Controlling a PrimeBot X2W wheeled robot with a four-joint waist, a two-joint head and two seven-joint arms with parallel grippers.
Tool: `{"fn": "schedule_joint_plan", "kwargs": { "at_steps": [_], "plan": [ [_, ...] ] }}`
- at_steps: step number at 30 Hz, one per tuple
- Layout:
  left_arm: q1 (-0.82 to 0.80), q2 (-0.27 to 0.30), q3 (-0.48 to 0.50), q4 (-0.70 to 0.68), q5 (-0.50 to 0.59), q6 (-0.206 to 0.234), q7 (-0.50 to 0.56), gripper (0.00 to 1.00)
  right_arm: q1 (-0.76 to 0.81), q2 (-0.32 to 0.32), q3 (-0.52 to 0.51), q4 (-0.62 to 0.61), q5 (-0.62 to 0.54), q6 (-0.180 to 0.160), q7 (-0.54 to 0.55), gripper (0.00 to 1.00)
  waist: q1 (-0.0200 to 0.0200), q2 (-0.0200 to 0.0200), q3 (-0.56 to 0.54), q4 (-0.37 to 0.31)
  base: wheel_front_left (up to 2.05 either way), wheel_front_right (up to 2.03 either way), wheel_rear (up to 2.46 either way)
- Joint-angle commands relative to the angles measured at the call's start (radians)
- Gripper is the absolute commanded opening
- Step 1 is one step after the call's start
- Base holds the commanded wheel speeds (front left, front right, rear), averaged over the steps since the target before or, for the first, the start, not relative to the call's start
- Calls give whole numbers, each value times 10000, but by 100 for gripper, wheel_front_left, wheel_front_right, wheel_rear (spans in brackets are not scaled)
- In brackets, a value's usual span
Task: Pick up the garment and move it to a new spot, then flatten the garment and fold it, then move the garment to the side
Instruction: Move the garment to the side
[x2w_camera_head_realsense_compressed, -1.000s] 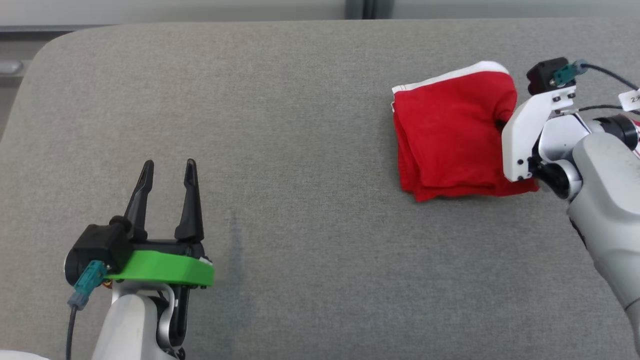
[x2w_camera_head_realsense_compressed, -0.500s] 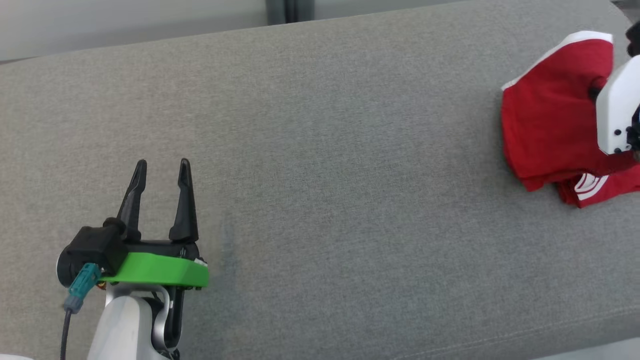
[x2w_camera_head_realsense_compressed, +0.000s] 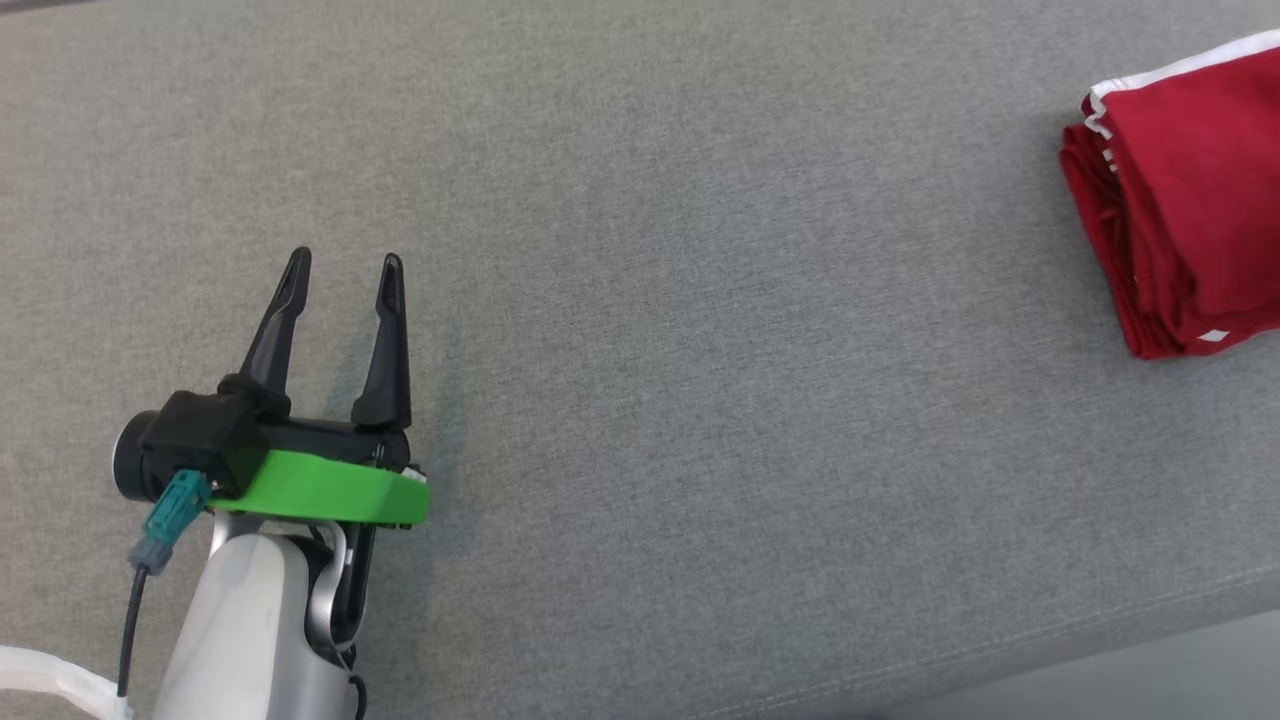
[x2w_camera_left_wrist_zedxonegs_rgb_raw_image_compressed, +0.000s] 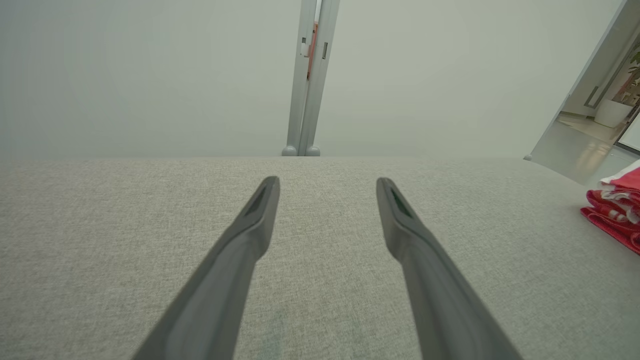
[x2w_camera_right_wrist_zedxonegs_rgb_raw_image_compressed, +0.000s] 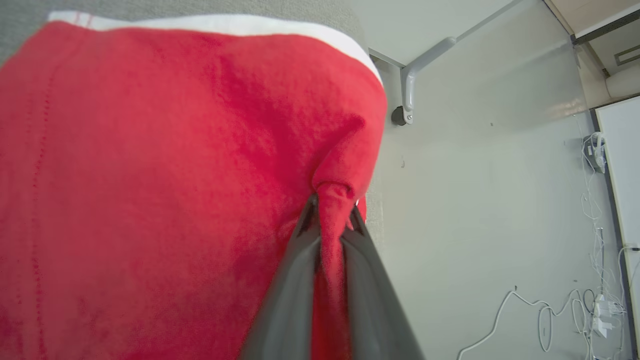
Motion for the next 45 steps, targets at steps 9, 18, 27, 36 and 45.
{"fn": "schedule_joint_plan", "kwargs": {
  "at_steps": [9, 18, 27, 36, 45],
  "plan": [
    [-531, 172, -163, -84, -55, -17, -22, 100, -118, -52, -1350, 1477, -1949, -20, -1762, 100, 0, -1, 760, 686, 0, 0, 0],
    [-21, 6, -122, 59, -104, -17, -22, 100, 107, 912, -2789, 1875, -2944, -20, -3751, 100, 0, -1, -385, 837, 0, 0, 0],
    [1012, -232, 407, 459, 9, 97, -23, 100, 2608, 3575, -4120, -413, -2250, -20, -5753, 100, 0, -1, -2295, 1081, 0, 0, 0],
    [1744, -296, 810, 864, 15, 131, -23, 100, 5802, 5918, -4461, -3725, -1967, -20, -5771, 100, 0, -1, -3387, 1262, 0, 0, 0],
    [2028, -319, 884, 1150, -139, 265, -22, 100, 7066, 6664, -4429, -4719, -1856, -18, -5216, 100, 0, -1, -3764, 1493, 0, 0, 0]
  ]
}}
